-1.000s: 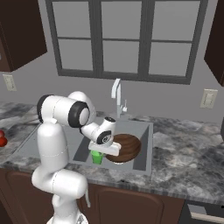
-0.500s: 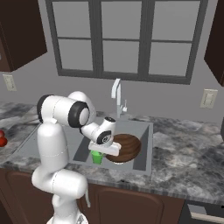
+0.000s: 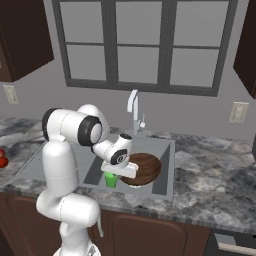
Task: Remove the bell pepper and apple from the sink. Then move the bowl and cup from the counter to the sink for washing.
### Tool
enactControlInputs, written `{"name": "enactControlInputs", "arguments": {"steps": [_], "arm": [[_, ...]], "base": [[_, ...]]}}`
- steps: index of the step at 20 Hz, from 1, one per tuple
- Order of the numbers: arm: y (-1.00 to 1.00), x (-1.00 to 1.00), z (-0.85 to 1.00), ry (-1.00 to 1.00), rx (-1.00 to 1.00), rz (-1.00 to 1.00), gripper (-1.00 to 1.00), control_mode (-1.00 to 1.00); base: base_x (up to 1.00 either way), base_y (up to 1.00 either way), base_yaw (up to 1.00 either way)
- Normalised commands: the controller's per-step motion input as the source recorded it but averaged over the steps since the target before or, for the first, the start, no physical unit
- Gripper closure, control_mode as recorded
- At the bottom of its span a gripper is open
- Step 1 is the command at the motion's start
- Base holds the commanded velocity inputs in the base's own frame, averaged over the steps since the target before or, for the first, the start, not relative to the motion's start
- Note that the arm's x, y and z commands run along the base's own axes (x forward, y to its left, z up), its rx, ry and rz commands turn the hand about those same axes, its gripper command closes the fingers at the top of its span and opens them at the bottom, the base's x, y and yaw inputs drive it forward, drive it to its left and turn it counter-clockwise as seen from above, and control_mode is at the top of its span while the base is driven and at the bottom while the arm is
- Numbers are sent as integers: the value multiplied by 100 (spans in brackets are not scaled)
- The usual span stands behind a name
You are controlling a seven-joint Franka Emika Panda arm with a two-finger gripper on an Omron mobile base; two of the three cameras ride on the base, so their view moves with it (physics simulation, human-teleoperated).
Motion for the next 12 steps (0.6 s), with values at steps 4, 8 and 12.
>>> {"name": "enactControlInputs", "arguments": {"steps": [4,8,12], "arm": [[0,-1,2,0,0,0,-100,-100],[0,-1,7,0,0,0,-100,-100],[0,0,7,0,0,0,-100,-100]], "base": [[0,0,0],[0,0,0],[0,0,0]]}}
